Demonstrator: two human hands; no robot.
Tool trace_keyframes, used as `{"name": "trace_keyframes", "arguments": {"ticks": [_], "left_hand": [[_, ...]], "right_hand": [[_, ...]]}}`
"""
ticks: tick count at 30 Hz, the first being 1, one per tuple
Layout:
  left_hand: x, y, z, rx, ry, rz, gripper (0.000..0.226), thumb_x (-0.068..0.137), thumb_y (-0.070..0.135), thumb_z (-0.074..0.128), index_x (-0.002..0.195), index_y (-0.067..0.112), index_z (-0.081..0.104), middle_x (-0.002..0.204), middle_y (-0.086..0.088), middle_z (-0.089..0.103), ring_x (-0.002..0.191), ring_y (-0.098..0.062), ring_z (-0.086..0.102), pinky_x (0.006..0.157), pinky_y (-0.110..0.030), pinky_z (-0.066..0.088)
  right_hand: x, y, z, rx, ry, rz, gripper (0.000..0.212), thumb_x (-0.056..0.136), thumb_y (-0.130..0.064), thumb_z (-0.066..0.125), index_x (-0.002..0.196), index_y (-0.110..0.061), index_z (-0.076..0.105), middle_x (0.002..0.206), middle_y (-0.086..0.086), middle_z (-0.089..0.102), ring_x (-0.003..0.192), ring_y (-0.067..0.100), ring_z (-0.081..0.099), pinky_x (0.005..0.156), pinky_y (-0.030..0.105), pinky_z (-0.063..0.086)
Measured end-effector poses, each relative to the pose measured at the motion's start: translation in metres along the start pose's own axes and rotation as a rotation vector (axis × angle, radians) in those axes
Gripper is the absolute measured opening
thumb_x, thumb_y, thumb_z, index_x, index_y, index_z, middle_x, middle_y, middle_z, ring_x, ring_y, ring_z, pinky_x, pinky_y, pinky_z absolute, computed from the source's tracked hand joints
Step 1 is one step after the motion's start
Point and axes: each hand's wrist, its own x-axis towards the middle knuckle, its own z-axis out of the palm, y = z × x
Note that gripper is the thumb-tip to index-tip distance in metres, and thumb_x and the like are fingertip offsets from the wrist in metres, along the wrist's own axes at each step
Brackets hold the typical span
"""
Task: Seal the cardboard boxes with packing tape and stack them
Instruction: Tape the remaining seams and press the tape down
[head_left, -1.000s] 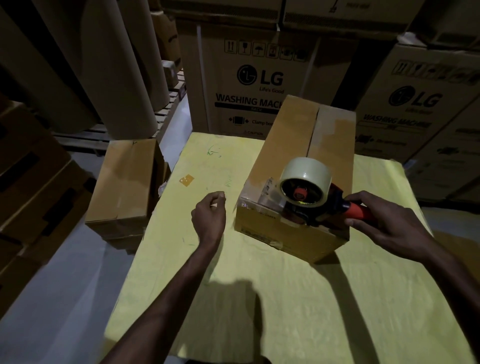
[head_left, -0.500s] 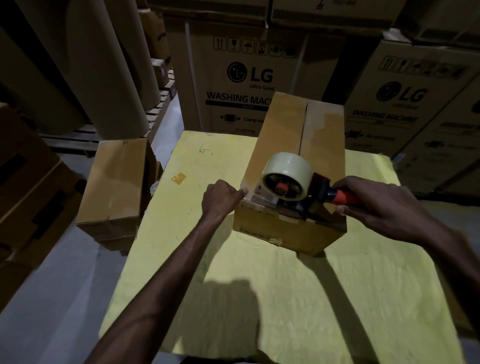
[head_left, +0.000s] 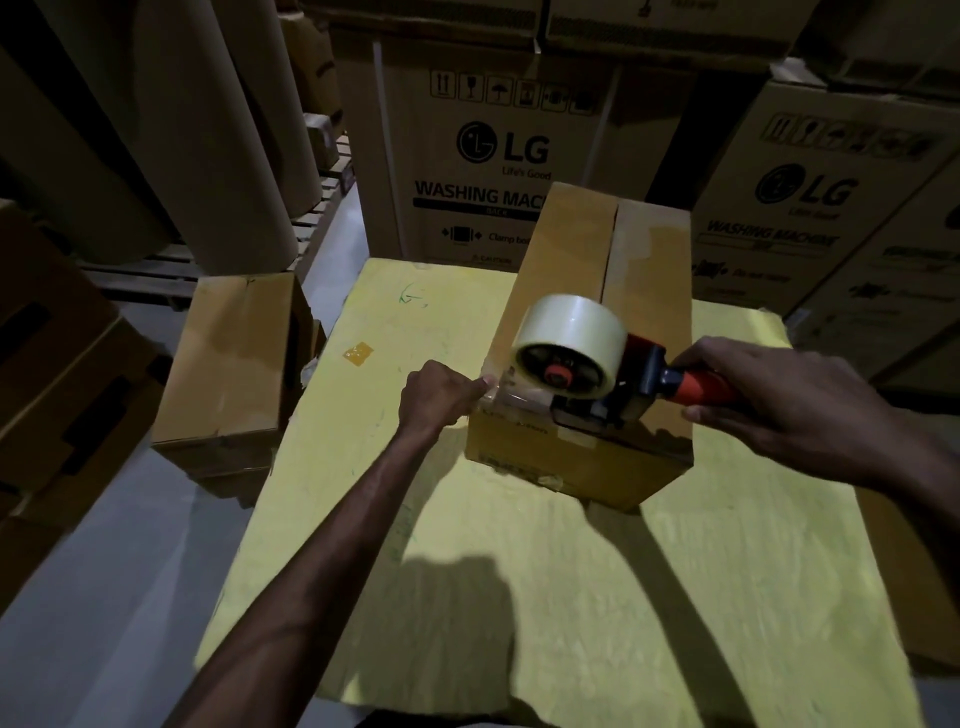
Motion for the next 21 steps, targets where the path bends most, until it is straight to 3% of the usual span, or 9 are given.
{"name": "trace_keyframes", "arguments": {"ticks": [6, 11, 18, 21], "left_hand": [[-0.001, 0.004, -0.002, -0.067, -0.044, -0.01, 0.035, 0.085, 0.04, 0.085, 0.077, 0.006, 0.081, 0.073, -0.007, 0.077, 0.069, -0.019, 0.077, 0.066, -0.035, 0.063], [0.0, 0.006, -0.004, -0.092, -0.059, -0.038, 0.031, 0.084, 0.039, 0.086, 0.079, 0.009, 0.08, 0.075, -0.006, 0.077, 0.069, -0.017, 0.076, 0.062, -0.03, 0.06], [-0.001, -0.001, -0.003, -0.103, -0.055, -0.051, 0.033, 0.082, 0.041, 0.087, 0.078, 0.009, 0.081, 0.077, -0.004, 0.078, 0.07, -0.015, 0.077, 0.067, -0.035, 0.064], [-0.004, -0.004, -0.002, -0.111, -0.059, -0.051, 0.034, 0.082, 0.042, 0.086, 0.077, 0.009, 0.081, 0.076, -0.005, 0.078, 0.069, -0.017, 0.077, 0.073, -0.041, 0.065]], "right_hand": [[-0.01, 0.017, 0.026, 0.169, 0.012, 0.031, 0.046, 0.083, -0.069, 0.043, 0.124, -0.051, 0.041, 0.114, -0.022, 0.055, 0.098, 0.011, 0.059, 0.073, 0.042, 0.057], [-0.006, 0.027, 0.047, 0.097, 0.043, 0.0, 0.042, 0.091, -0.051, 0.061, 0.13, -0.045, 0.046, 0.123, -0.019, 0.061, 0.101, 0.015, 0.063, 0.071, 0.044, 0.057], [0.0, 0.032, 0.05, 0.091, 0.032, -0.014, 0.045, 0.092, -0.041, 0.069, 0.133, -0.04, 0.049, 0.12, -0.013, 0.067, 0.098, 0.014, 0.065, 0.069, 0.036, 0.057], [0.001, 0.028, 0.048, 0.083, 0.015, -0.027, 0.05, 0.091, -0.041, 0.07, 0.137, -0.038, 0.051, 0.121, -0.011, 0.069, 0.098, 0.016, 0.067, 0.072, 0.038, 0.06]]}}
